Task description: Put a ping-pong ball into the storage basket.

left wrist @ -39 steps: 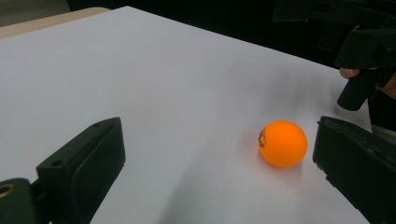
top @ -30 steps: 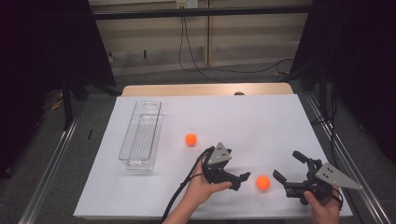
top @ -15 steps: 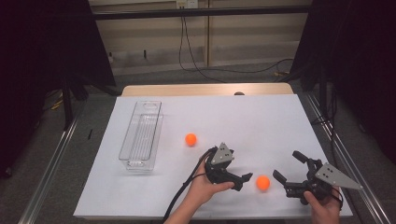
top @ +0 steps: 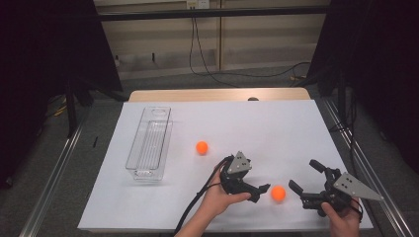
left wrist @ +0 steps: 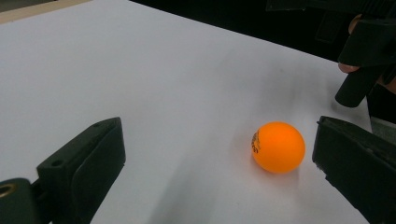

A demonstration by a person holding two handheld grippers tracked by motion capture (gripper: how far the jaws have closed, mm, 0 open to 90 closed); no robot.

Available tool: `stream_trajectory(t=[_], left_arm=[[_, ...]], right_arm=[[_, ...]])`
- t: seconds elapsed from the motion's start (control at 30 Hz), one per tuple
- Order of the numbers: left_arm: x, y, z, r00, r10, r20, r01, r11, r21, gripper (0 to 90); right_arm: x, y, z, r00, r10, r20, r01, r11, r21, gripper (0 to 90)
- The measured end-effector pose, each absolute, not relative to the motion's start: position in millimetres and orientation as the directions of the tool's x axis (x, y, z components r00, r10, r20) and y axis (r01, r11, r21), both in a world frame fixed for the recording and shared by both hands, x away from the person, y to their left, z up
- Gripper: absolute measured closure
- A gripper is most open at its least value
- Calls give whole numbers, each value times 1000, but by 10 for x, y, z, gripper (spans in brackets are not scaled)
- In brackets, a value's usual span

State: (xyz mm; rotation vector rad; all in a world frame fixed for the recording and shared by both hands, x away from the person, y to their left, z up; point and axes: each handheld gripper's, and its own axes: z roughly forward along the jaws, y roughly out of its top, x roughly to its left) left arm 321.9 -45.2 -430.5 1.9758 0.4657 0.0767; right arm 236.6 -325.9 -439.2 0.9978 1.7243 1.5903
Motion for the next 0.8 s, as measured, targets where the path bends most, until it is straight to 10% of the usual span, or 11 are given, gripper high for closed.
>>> stream_trajectory(t=[0.8], left_arm=[[3210, -555, -4351, 928, 337, -160, 293, -395, 871, 21]], right_arm=[[2368, -3256, -4392, -552, 831, 69, 137, 9, 991, 0]])
